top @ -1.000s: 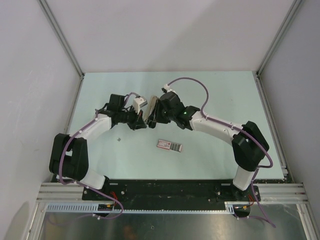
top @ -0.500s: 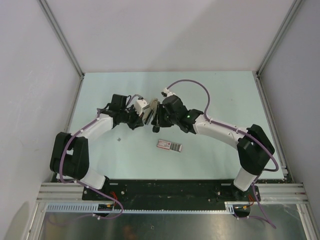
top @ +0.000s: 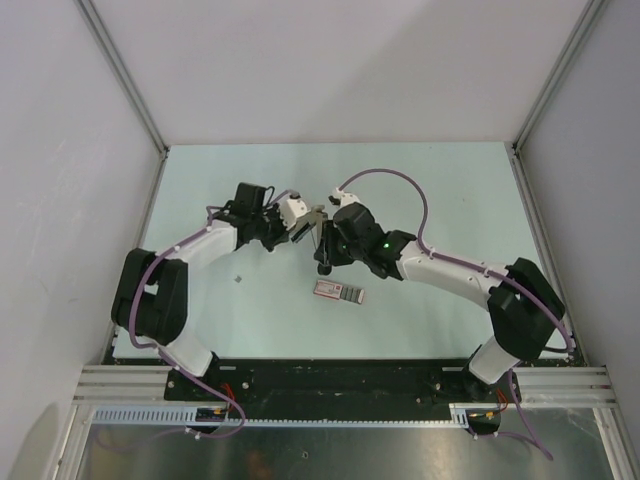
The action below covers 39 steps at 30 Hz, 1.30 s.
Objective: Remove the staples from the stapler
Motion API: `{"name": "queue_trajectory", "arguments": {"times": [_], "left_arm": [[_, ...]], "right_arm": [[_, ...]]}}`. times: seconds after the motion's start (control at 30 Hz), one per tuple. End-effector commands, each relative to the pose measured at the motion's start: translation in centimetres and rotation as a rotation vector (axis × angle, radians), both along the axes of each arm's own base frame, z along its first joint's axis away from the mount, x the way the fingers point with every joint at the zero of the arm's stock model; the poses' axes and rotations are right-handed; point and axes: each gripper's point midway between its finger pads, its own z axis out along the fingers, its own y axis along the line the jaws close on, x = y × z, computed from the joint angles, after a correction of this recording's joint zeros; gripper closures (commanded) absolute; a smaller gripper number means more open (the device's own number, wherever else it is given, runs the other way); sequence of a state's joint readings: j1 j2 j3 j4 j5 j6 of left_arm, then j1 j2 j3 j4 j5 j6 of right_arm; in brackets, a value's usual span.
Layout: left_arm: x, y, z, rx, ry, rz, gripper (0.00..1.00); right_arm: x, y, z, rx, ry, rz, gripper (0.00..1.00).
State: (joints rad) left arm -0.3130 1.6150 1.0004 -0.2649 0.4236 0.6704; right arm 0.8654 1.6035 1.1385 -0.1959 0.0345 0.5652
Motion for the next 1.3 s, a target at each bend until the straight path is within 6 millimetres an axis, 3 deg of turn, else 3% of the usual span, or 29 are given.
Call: {"name": "queue_trajectory", "arguments": {"times": [0.0, 0.33, 0.8, 1.1, 1.27], "left_arm": [[7.0, 1.2, 5.6, 0.028, -0.279, 0.113, 1.0], [10.3, 2.9, 7.7, 0.095, -0.483, 0.206, 1.0], [9.6, 3.7, 5.9, 0.306, -0.638, 0.09, 1.0], [7.5, 1.8, 5.7, 0.254, -0.627, 0.064, 1.0], [3.0, -2.3, 5.3, 0.031, -0.374, 0.01, 0.99]], "right_arm": [[-2.9, -0.3, 0.2, -0.048, -0.013, 0.084, 1.0], [-4.3, -0.7, -0.3, -0.088, -0.026, 0.079, 1.0], [-4.8, -1.1, -0.3, -0.098, -0.027, 0.079, 1.0], [-3.9, 0.1, 0.9, -0.027, -0.055, 0.064, 1.0], [-0.1, -0.4, 4.1, 0.104, -0.114, -0.025, 1.0]]}}
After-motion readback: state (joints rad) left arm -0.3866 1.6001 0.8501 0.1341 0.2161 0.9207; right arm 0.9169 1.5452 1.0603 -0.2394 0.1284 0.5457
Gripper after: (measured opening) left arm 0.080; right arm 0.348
